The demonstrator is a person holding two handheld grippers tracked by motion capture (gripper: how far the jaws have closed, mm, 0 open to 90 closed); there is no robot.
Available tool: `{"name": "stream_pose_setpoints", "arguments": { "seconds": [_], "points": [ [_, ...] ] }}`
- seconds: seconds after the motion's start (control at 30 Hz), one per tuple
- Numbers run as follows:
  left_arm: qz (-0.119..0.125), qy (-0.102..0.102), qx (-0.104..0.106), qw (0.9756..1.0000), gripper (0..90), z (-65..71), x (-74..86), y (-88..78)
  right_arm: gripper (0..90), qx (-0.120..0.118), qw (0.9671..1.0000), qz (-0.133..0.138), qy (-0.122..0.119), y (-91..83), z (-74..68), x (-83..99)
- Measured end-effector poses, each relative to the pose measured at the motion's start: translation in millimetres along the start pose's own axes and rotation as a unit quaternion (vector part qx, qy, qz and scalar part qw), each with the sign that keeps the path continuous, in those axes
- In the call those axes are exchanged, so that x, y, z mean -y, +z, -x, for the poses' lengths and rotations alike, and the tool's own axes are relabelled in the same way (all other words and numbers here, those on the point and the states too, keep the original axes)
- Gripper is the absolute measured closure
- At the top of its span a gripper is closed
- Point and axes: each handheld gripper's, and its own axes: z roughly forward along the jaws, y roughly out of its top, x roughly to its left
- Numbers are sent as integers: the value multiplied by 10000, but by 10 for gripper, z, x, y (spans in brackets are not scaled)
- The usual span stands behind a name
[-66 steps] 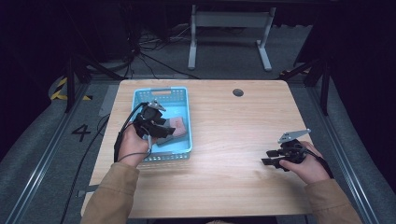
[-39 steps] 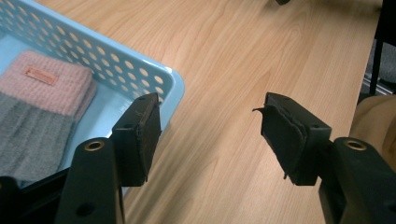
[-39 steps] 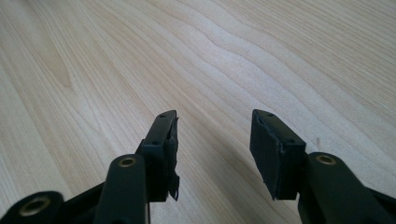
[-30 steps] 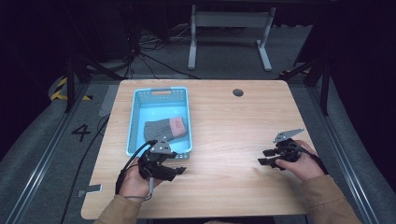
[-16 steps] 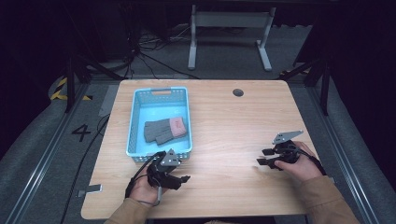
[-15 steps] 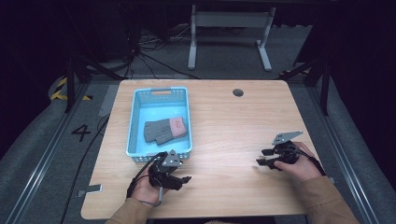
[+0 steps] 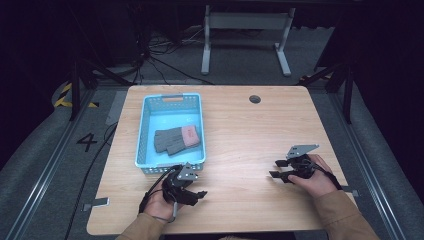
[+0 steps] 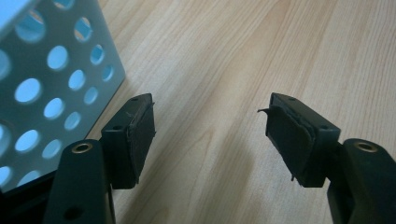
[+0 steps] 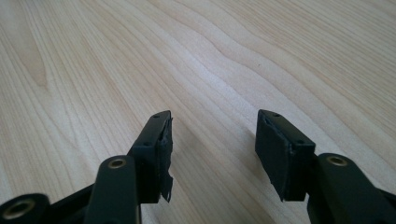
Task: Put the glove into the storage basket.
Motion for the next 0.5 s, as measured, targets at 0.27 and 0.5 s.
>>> {"name": "stream_pose_setpoints", "arguments": {
  "seconds": [0.27,0.5],
  "points": [
    [-25,-14,-13,10000,330,-8,-1,4,459,45,10000,60,18,-24,8,2],
    [-55,-47,-39,10000,323,-31,11,-2,459,55,10000,77,22,-24,12,0]
  ]
}}
